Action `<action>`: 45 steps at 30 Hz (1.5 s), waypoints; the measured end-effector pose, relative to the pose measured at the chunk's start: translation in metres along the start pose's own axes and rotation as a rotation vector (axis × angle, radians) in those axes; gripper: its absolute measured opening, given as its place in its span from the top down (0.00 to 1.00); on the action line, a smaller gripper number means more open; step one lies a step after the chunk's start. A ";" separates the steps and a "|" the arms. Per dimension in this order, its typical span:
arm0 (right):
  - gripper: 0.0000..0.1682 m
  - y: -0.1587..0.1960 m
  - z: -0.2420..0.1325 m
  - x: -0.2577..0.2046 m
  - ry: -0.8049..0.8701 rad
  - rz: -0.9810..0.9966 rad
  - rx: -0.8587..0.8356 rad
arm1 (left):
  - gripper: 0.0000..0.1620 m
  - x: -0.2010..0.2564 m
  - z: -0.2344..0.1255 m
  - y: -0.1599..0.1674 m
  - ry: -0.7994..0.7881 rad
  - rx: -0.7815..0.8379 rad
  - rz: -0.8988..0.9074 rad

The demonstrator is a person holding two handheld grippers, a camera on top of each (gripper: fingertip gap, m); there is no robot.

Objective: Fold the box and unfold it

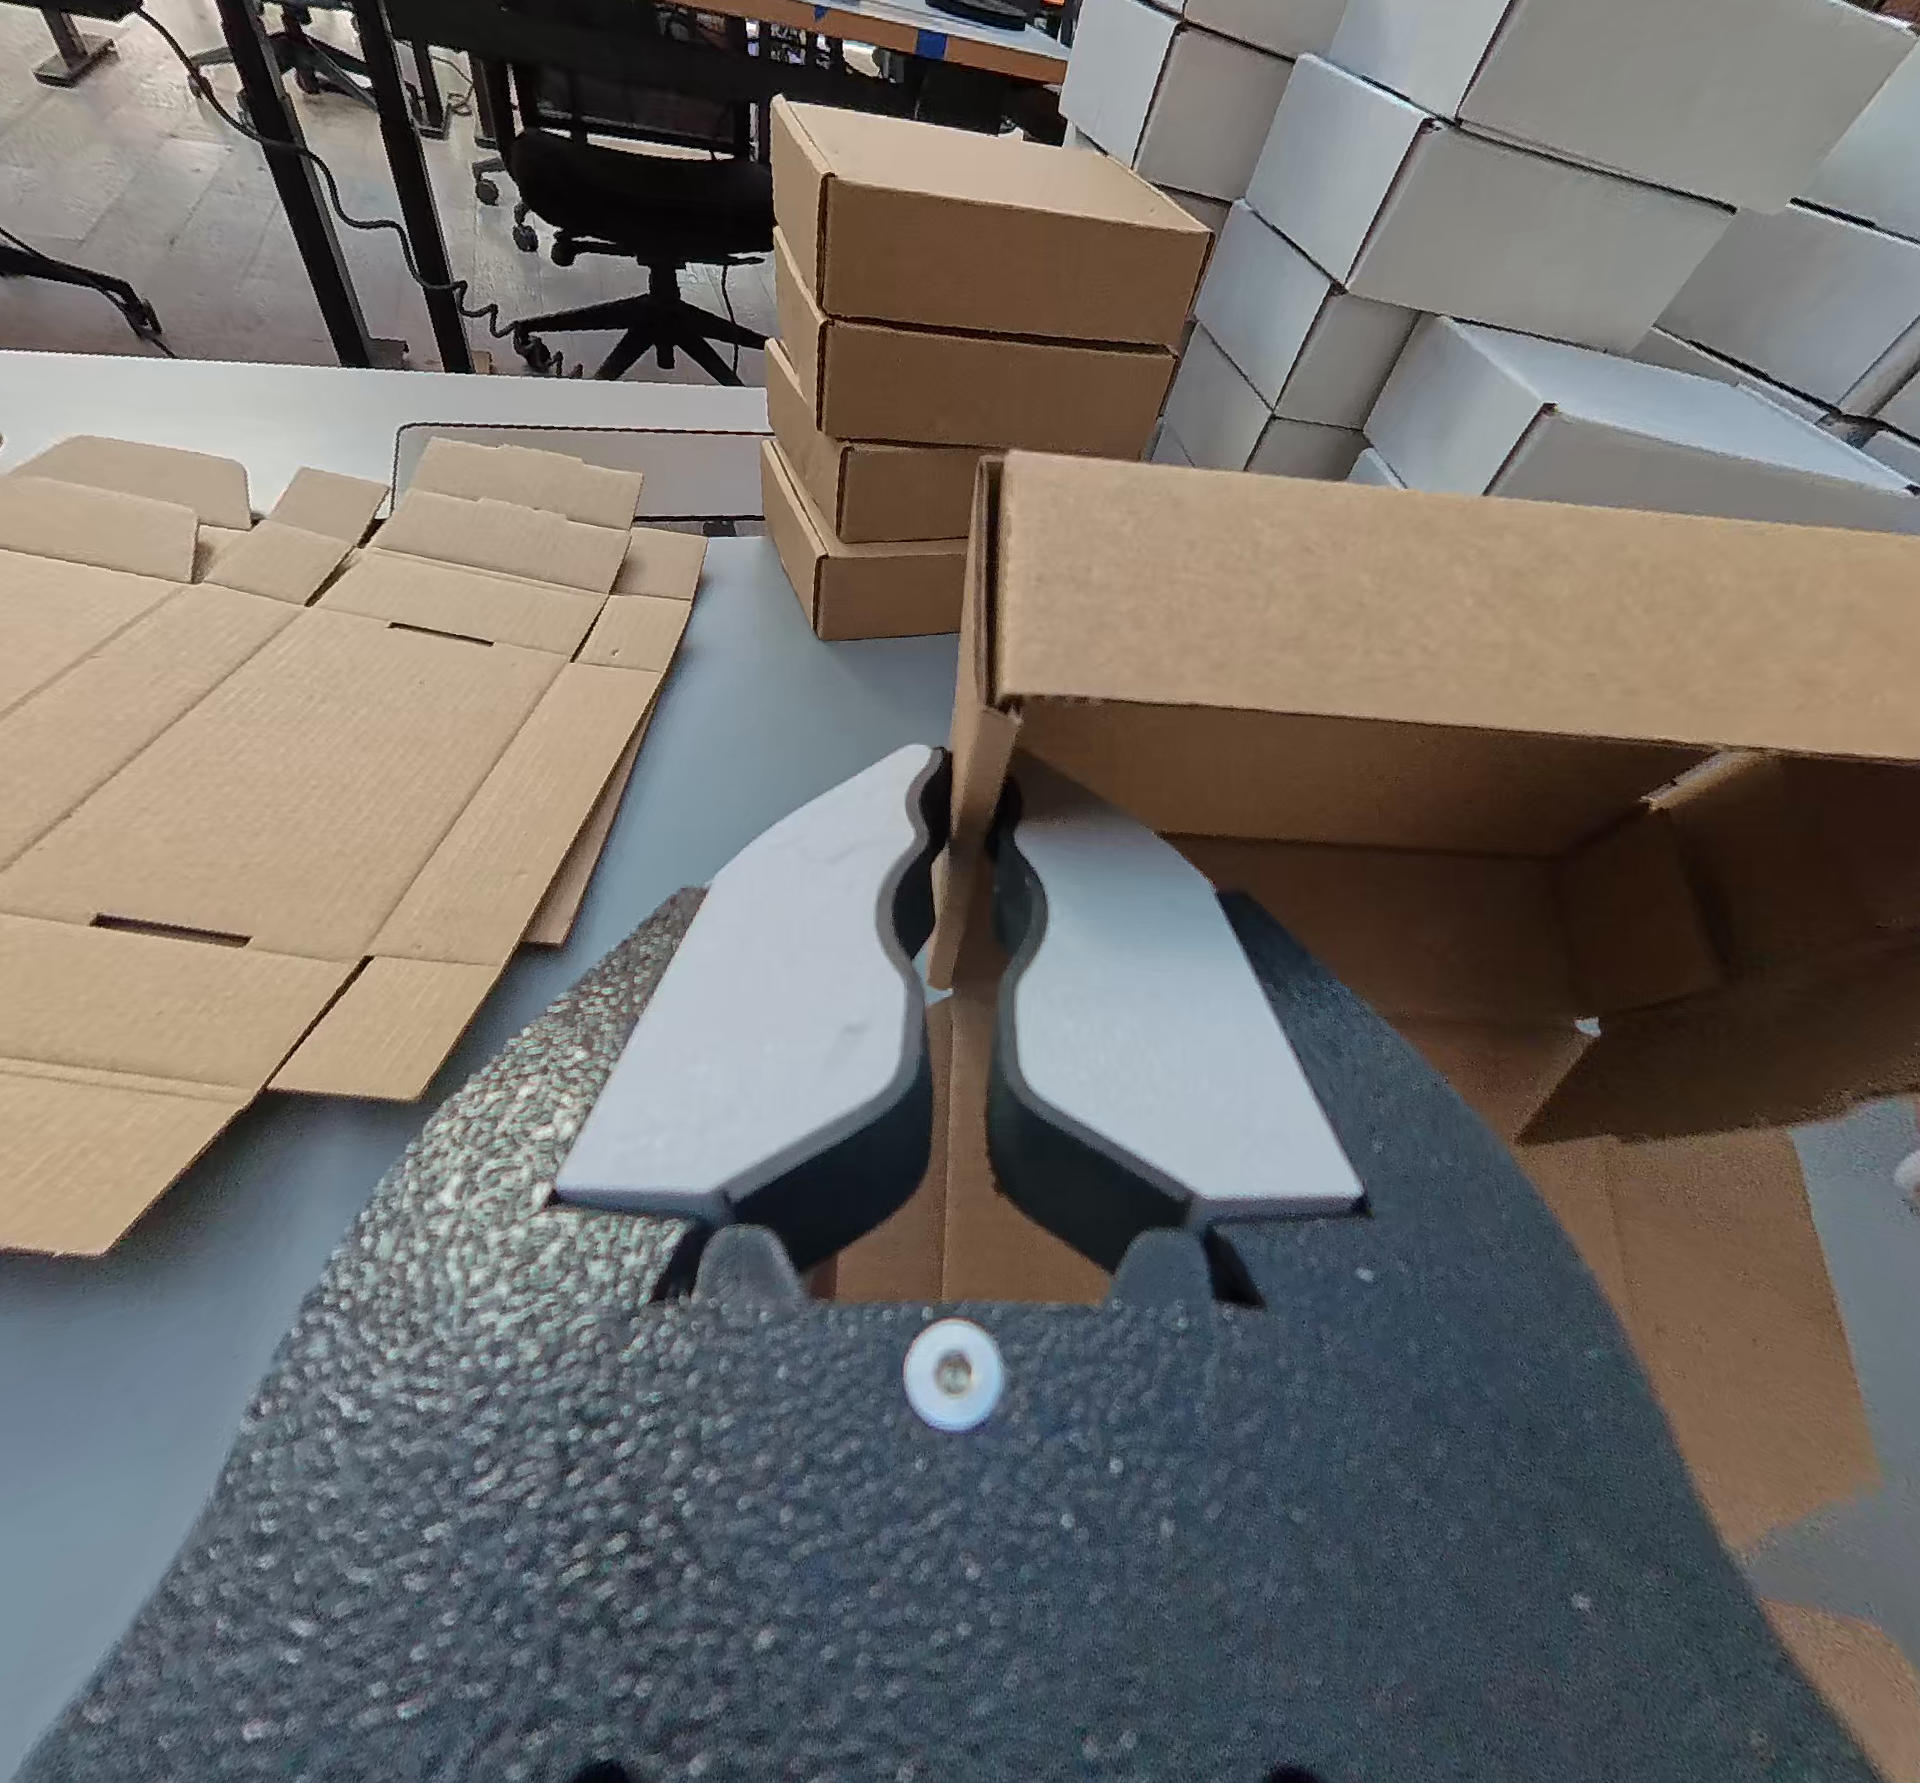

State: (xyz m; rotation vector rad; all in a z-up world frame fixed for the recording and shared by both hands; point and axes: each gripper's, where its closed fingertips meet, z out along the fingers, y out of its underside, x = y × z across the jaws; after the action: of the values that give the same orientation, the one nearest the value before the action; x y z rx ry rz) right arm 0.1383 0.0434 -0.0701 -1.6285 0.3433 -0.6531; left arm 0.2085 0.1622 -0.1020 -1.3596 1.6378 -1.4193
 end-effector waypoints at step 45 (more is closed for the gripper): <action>0.85 0.011 0.048 0.076 0.411 -0.184 0.068 | 0.91 0.001 -0.006 -0.005 -0.125 0.067 0.116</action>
State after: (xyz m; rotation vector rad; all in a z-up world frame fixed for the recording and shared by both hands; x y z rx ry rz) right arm 0.2284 0.0375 -0.0670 -1.4648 0.4663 -1.1330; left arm 0.2044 0.1633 -0.0959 -1.2682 1.5485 -1.2848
